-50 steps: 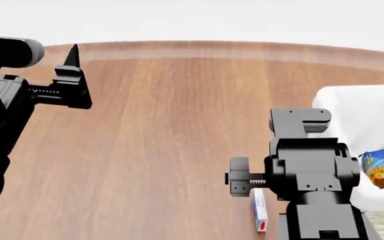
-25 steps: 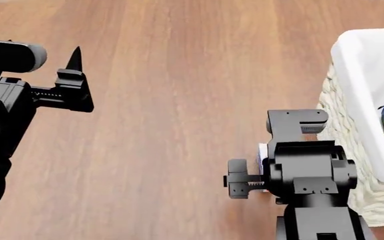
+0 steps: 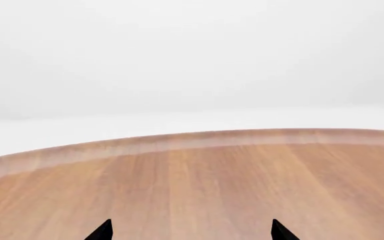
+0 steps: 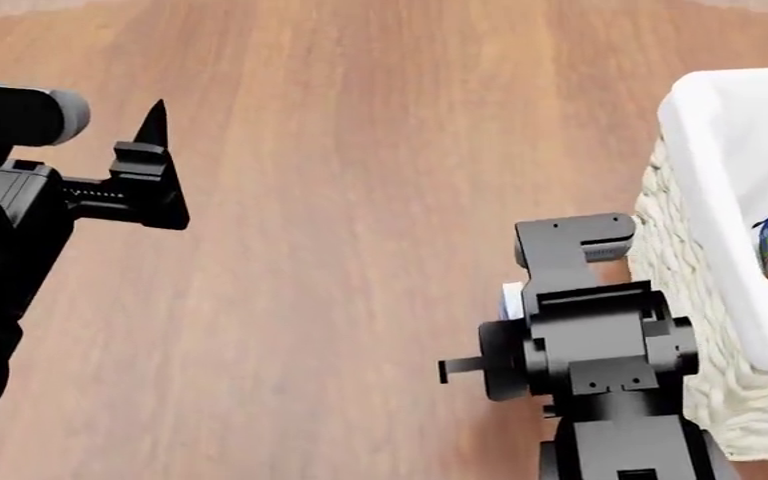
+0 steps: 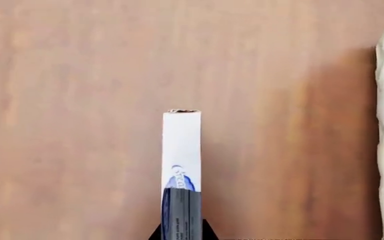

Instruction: Pick up the alphabet soup and the cream cheese box, and put them in the basket.

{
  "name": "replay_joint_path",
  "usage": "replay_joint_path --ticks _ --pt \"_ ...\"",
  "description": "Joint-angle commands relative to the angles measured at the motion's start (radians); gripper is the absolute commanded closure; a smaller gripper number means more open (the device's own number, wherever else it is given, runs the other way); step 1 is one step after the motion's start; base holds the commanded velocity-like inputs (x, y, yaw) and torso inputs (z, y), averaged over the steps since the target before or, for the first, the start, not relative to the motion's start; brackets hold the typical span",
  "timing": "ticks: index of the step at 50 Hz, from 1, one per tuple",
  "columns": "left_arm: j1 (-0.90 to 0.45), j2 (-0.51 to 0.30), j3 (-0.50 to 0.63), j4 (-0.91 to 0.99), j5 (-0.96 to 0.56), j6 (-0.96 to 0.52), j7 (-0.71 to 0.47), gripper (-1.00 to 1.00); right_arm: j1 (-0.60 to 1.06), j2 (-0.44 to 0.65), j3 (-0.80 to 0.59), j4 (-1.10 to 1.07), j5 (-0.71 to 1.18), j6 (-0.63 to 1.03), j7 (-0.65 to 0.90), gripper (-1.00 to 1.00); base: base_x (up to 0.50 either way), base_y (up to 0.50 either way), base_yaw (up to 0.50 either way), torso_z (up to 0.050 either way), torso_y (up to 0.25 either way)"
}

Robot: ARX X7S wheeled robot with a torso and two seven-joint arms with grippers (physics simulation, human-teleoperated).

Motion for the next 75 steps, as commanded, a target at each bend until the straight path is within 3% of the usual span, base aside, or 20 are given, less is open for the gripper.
replay_joint_path --ticks 1,23,37,46,52,75 --pt "-0.003 -0.001 -0.01 -0.004 -0.022 -0.01 0.005 -1.0 0.023 -0.014 -0.038 -0.016 -0.006 -0.03 -0.065 1.0 0.0 0.0 0.0 -0.001 0.25" --pt "-0.006 -0.005 -0.005 0.014 -0.033 -0.018 -0.005 -1.0 -0.118 0.052 -0.114 -0.683 0.02 0.294 -0.238 1.0 0.0 0.0 0.0 -0.001 0.25" --pt "-0.006 -0.007 -0.002 0.017 -0.026 -0.012 -0.019 -1.0 -0.085 0.064 -0.076 -0.819 0.023 0.324 -0.203 1.0 0.0 0.0 0.0 -0.001 0.213" --pt "-0.003 -0.01 0.0 0.025 -0.024 -0.003 -0.022 -1.0 -0.008 0.076 0.111 -0.695 -0.047 0.258 0.075 1.0 0.0 0.0 0.0 0.0 0.0" --pt "0.0 -0.011 0.002 0.024 -0.025 -0.002 -0.022 -1.0 0.009 0.11 0.183 -0.595 -0.062 0.215 0.178 1.0 0.0 0.0 0.0 0.0 0.0" --pt "0.006 -0.014 0.012 0.021 -0.025 0.007 -0.024 -1.0 0.022 0.199 0.38 -0.362 -0.041 0.113 0.39 1.0 0.0 0.0 0.0 0.0 0.0"
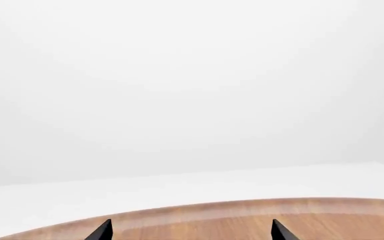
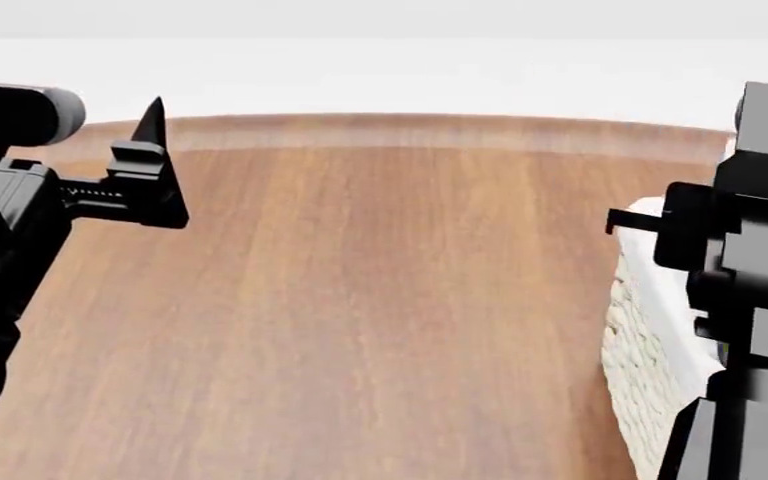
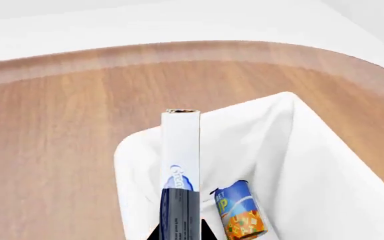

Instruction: Pick up the alphabet soup and the cream cheese box, and put them in the basket.

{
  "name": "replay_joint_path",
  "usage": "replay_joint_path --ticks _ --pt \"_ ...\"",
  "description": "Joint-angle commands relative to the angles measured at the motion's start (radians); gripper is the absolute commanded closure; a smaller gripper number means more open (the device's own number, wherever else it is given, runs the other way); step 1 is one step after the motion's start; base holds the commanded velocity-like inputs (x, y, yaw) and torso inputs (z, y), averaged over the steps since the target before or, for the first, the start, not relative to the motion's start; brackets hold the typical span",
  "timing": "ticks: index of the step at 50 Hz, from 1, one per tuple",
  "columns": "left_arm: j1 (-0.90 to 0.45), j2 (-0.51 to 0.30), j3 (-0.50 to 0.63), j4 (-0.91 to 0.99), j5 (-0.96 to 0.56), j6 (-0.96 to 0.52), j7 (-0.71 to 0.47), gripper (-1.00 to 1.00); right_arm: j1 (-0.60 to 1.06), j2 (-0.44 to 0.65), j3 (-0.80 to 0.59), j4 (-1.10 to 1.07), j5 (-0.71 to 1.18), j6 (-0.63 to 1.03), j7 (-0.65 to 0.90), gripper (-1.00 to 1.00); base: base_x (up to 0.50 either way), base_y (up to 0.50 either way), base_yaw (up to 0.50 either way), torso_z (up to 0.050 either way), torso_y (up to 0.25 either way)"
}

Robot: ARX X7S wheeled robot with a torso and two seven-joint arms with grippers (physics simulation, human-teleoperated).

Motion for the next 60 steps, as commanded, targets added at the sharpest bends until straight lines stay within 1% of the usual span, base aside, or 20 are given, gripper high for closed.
replay_joint_path --ticks 1,17,23,24,25,44,48,51,55,56,57,58,60 --pt "0.003 -0.002 0.006 -0.001 0.001 0.005 0.0 -1.0 0.022 0.035 0.086 0.094 0.005 -0.054 0.104 1.0 0.0 0.0 0.0 0.0 0.0" --pt "0.0 -0.004 0.01 -0.007 -0.002 0.008 -0.002 -1.0 0.043 0.056 0.102 0.208 0.011 -0.113 0.129 1.0 0.0 0.0 0.0 0.0 0.0" --pt "-0.002 -0.005 0.01 -0.009 -0.003 0.01 -0.003 -1.0 0.039 0.056 0.106 0.185 0.015 -0.1 0.128 1.0 0.0 0.0 0.0 0.0 0.0" --pt "-0.002 -0.006 0.01 -0.008 -0.003 0.01 -0.002 -1.0 0.042 0.056 0.094 0.194 0.014 -0.088 0.105 1.0 0.0 0.0 0.0 0.0 0.0" --pt "-0.002 -0.006 0.01 -0.009 -0.003 0.009 -0.003 -1.0 0.038 0.055 0.099 0.185 0.014 -0.092 0.115 -1.0 0.0 0.0 0.0 0.0 0.015" --pt "-0.003 -0.008 0.014 -0.013 -0.007 0.012 -0.006 -1.0 0.012 0.057 0.108 0.101 0.022 -0.051 0.115 -1.0 0.0 0.0 0.0 0.0 0.0" --pt "-0.003 -0.008 0.012 -0.013 -0.01 0.008 -0.01 -1.0 -0.003 0.054 0.108 0.038 0.026 -0.017 0.104 -1.0 0.0 0.0 0.0 0.0 0.0" --pt "-0.003 -0.008 0.012 -0.014 -0.012 0.005 -0.012 -1.0 -0.018 0.035 0.076 -0.035 0.033 0.003 0.054 -1.0 0.0 0.0 0.0 0.0 0.0" --pt "-0.005 -0.004 0.014 -0.016 -0.011 0.003 -0.019 -1.0 -0.038 -0.018 -0.028 -0.208 0.042 0.056 -0.055 -1.0 0.0 0.0 0.0 0.0 0.0" --pt "-0.004 -0.003 0.014 -0.017 -0.011 0.003 -0.021 -1.0 -0.044 -0.027 -0.024 -0.243 0.054 0.066 -0.069 -1.0 0.0 0.0 0.0 0.0 0.0" --pt "-0.004 -0.002 0.014 -0.018 -0.009 0.005 -0.023 -1.0 -0.055 -0.035 -0.053 -0.295 0.055 0.07 -0.091 -1.0 0.0 0.0 0.0 0.0 0.0" --pt "-0.005 0.003 0.011 -0.024 -0.003 0.009 -0.034 -1.0 -0.077 -0.048 -0.093 -0.397 0.067 0.094 -0.134 -1.0 0.0 0.0 0.0 0.0 0.0" --pt "-0.005 0.004 0.01 -0.024 -0.003 0.012 -0.036 -1.0 -0.096 -0.061 -0.097 -0.481 0.081 0.125 -0.149 -1.0 0.0 0.0 0.0 0.0 0.0"
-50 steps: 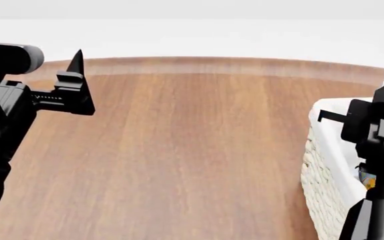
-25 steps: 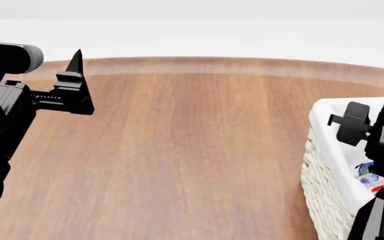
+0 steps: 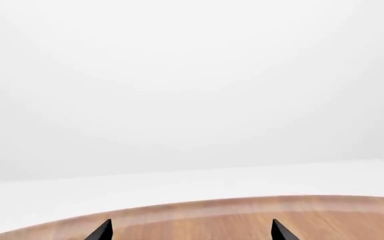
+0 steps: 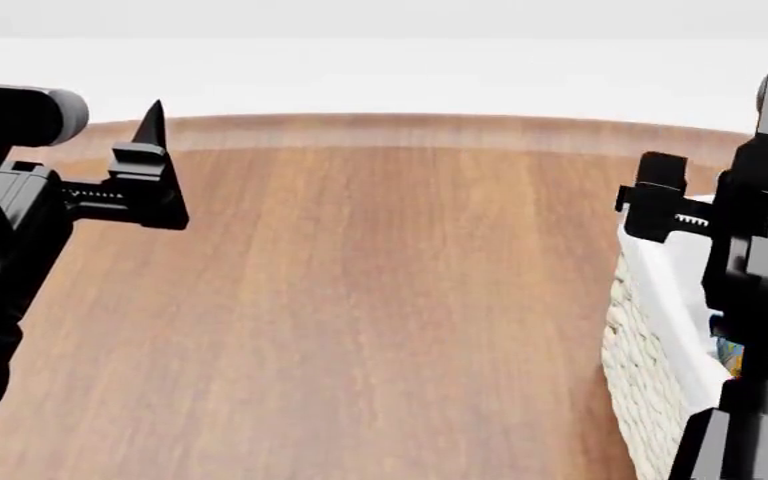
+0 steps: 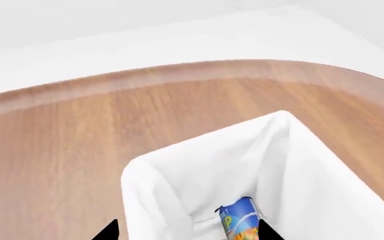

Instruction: Pick up the alphabet soup and the cream cheese box, and put them in the basket.

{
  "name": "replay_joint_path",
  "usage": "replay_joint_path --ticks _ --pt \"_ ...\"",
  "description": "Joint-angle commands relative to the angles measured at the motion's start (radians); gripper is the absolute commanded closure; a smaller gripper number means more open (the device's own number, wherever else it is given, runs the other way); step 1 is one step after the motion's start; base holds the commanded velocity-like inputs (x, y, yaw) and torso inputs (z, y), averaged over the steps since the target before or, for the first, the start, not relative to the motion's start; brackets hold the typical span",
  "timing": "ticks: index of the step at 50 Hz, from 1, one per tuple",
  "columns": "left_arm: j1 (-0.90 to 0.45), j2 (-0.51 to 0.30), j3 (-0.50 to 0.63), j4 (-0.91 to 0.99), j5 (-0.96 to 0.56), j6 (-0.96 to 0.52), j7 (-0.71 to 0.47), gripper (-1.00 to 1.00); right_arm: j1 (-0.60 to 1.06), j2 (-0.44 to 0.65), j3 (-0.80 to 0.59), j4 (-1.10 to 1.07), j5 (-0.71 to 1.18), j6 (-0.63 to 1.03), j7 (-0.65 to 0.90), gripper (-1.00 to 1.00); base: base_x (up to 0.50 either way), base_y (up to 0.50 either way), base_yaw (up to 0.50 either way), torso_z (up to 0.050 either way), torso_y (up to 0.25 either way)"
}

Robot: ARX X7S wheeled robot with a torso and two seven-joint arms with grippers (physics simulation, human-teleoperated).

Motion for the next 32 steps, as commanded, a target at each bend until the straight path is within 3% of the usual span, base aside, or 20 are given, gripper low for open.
replay_joint_path --ticks 1,7,12,19,32 --pt "0.001 0.01 -0.004 -0.007 0.006 0.007 -0.024 -1.0 -0.086 -0.071 -0.152 -0.423 0.043 0.107 -0.171 -1.0 0.0 0.0 0.0 0.0 0.0" --pt "0.01 0.015 -0.016 0.001 0.01 0.02 -0.045 -1.0 -0.194 -0.099 -0.166 -0.658 0.08 0.088 -0.205 -1.0 0.0 0.0 0.0 0.0 0.0" --pt "0.026 0.02 -0.017 0.015 0.033 0.055 -0.065 -1.0 -0.34 -0.071 -0.295 -0.785 0.023 -0.075 -0.193 -1.0 0.0 0.0 0.0 0.0 0.0" --pt "0.044 0.021 -0.012 0.046 0.059 0.093 -0.084 -1.0 -0.422 -0.045 -0.372 -0.847 -0.036 -0.178 -0.153 -1.0 0.0 0.0 0.0 0.0 0.0" --pt "0.064 0.019 0.0 0.065 0.083 0.137 -0.09 -1.0 -0.46 -0.033 -0.408 -0.884 -0.056 -0.206 -0.135 -1.0 0.0 0.0 0.0 0.0 0.0"
